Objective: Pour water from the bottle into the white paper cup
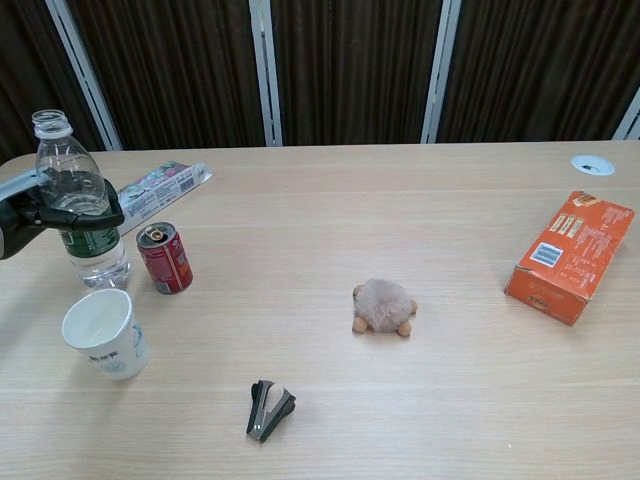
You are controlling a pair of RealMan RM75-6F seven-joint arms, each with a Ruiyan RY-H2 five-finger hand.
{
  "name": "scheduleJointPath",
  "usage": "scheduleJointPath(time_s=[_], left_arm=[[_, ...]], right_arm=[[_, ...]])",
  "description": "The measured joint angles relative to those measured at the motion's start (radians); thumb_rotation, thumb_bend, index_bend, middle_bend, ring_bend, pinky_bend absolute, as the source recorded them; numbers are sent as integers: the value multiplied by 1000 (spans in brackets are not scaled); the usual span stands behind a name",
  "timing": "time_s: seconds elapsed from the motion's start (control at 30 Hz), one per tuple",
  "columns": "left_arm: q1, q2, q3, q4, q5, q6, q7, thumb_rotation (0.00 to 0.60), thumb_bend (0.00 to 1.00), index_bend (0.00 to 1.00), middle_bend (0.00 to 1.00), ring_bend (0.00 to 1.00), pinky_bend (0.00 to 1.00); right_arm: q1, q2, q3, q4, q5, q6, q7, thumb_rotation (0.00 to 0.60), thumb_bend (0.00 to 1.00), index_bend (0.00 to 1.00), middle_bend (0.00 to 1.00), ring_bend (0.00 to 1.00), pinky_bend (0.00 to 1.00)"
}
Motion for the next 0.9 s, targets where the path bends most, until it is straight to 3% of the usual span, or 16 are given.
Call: scheduleJointPath(time_s=[0.13,0.27,0.47,0.6,0.9], left_arm=[[0,-15,7,30,13,3,1,600,36,577,498,362,386],[2,-30,11,53,21,3,1,600,20,544,442,304,384],[8,-35,15,54,37,34,14,600,0,255,278,192,327],[12,-29,20,47,44,41,24,600,0,179,184,150,303],[26,25,43,-10,69,61,76,600,0,54,46,27,124]], right_arm=[[2,-4,0,3,3,-1,-5,600,0,0,0,0,0],[4,-7,1,5,4,-3,-10,600,0,0,0,0,0],[5,-8,0,5,3,-3,-11,600,0,0,0,0,0],[4,-6,0,6,2,-3,-7,600,0,0,0,0,0],[0,-1,-2,3,-14,9,10,600,0,0,0,0,0]])
